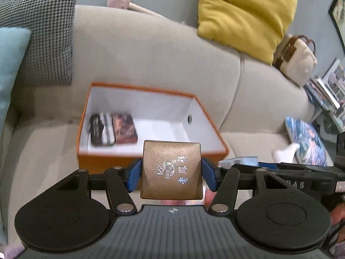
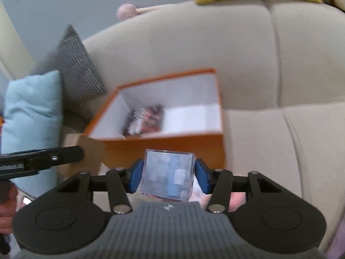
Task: Organize rigid objects
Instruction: 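Carry the brown box with the left tool while the right tool carries the clear cube into the orange box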
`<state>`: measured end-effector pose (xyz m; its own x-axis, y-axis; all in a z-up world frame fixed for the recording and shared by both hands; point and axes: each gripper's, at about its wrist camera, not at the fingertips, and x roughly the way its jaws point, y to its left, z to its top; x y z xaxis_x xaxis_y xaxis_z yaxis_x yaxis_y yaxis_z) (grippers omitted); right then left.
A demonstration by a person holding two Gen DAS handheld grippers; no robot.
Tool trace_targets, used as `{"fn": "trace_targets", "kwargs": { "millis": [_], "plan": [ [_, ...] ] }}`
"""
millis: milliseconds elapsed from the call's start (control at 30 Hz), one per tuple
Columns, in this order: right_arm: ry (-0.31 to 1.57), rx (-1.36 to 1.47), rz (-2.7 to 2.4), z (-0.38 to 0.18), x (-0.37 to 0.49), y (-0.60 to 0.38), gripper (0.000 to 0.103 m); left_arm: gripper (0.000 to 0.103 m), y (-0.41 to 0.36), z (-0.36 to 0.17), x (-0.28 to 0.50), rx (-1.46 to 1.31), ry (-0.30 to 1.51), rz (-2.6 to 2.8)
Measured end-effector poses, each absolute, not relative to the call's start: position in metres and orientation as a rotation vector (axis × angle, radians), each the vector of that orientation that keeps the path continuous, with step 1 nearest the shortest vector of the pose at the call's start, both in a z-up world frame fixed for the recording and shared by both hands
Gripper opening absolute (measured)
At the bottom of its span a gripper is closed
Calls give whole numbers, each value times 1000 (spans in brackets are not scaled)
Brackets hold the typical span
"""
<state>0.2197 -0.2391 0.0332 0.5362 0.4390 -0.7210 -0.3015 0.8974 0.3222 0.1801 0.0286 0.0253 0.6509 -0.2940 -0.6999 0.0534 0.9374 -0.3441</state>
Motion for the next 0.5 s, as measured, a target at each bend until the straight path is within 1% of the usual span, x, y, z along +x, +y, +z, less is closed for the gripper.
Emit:
{"fn": "trace_targets", "kwargs": {
  "millis": [100,200,367,500],
  "plan": [
    [884,79,472,39,253,-219,53,68,32,20,220,-320,862,-186],
    [920,41,499,30,294,-202,53,68,37,-1,262,-351,906,-172],
    [1023,11,521,-7,362,-186,53,68,40,-42,327,-418,966,-166],
    [1080,-40,526,-36,400,-174,53,68,37,-74,365,-434,1011,-140]
  ]
}}
